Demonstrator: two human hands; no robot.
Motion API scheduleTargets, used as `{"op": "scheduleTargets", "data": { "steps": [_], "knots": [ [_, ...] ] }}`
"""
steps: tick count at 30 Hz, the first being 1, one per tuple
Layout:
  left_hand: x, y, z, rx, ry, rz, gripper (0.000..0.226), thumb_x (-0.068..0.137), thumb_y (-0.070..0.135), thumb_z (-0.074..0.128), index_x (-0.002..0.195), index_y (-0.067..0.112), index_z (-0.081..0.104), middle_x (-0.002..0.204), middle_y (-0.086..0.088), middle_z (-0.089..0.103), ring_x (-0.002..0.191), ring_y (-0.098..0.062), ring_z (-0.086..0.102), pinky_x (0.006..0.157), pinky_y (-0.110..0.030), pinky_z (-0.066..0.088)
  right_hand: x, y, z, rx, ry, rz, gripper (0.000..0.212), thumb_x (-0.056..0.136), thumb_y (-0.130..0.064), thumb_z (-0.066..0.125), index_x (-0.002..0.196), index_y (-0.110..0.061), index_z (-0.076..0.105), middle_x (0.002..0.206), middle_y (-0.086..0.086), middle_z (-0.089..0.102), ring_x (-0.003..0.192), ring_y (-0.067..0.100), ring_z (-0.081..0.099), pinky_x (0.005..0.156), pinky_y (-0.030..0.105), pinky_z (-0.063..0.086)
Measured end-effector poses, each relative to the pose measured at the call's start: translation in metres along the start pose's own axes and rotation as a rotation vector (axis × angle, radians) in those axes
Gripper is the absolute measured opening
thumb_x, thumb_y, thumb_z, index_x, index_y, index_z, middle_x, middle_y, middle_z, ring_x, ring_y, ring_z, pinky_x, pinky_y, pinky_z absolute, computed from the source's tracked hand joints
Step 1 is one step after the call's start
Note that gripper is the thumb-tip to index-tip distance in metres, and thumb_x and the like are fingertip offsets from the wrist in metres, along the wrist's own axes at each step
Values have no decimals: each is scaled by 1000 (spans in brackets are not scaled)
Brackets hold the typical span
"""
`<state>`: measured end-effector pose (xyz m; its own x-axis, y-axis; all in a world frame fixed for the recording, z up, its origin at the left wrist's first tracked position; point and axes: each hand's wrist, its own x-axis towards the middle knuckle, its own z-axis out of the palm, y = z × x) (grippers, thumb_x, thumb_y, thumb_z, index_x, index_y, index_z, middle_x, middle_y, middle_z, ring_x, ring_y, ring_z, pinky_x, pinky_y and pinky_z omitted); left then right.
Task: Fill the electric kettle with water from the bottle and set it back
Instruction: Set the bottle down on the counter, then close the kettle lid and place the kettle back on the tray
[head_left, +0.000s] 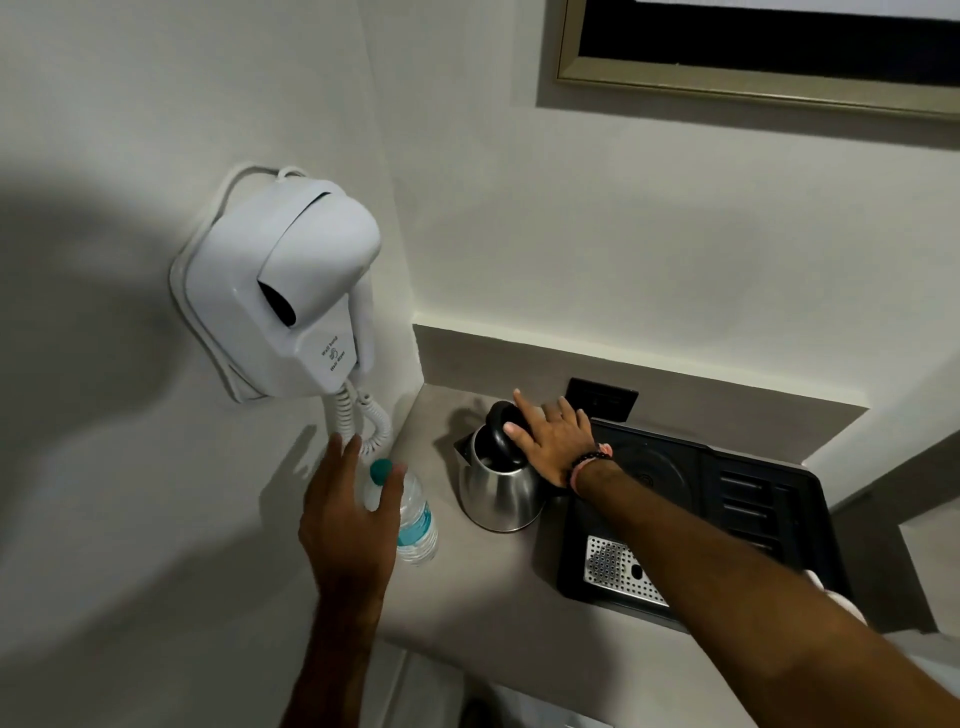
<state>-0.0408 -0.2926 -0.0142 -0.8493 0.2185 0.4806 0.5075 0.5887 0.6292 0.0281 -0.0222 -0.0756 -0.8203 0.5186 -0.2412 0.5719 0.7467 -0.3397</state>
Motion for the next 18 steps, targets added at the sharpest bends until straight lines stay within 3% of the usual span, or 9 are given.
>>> {"op": "scheduleTargets", "data": {
  "steps": [3, 5, 7, 9, 12, 15, 18],
  "knots": [
    [-5, 24, 9, -126, 145, 221, 35, 94, 28, 58, 124, 10, 62, 127, -10, 66, 117, -19, 58, 104, -10, 33, 1, -1, 0, -81, 12, -77, 71, 94, -71, 15, 156, -41, -3, 163, 18, 25, 153, 38, 8, 121, 58, 7],
    [-12, 44, 33, -207, -16, 288, 36, 95, 13, 55, 130, 7, 58, 133, -6, 61, 123, -16, 55, 106, -16, 38, 0, 1, 1, -198, -8, -139, 76, 91, -74, 14, 156, -39, -4, 165, 18, 18, 154, 37, 5, 121, 60, 6],
    [-15, 54, 65, -124, -315, 248, 61, 88, -1, 59, 146, 7, 39, 153, -7, 39, 138, -17, 40, 111, -29, 39, 1, 2, 4, -288, -32, -189, 84, 86, -81, 12, 157, -38, -3, 166, 18, 12, 154, 36, 1, 121, 61, 5],
    [-13, 50, 97, 27, -486, 206, 82, 87, -5, 58, 154, 9, 13, 164, -7, 11, 149, -21, 18, 119, -32, 25, 2, 4, 7, -313, -21, -200, 93, 81, -86, 13, 157, -35, -4, 167, 18, 8, 154, 37, -2, 121, 62, 3],
    [-12, 37, 129, 240, -695, 162, 87, 93, 2, 54, 153, 5, -8, 163, -14, -12, 151, -28, -5, 120, -35, 11, 3, 10, 8, -332, -8, -174, 100, 77, -90, 16, 157, -33, -4, 167, 20, 4, 153, 39, -7, 121, 62, 0],
    [-13, 28, 145, 367, -798, 153, 86, 96, 9, 52, 151, 0, -13, 161, -20, -14, 150, -31, -9, 122, -38, 11, 3, 14, 9, -345, -9, -153, 99, 75, -90, 12, 157, -35, -3, 167, 21, -2, 152, 40, -12, 120, 63, -3],
    [-13, 22, 153, 394, -793, 155, 83, 97, 13, 49, 150, 0, -14, 161, -20, -14, 150, -31, -9, 121, -38, 9, 2, 15, 9, -338, 14, -151, 96, 76, -89, 14, 157, -38, 0, 166, 21, -4, 152, 41, -15, 120, 65, -3]
  ]
}}
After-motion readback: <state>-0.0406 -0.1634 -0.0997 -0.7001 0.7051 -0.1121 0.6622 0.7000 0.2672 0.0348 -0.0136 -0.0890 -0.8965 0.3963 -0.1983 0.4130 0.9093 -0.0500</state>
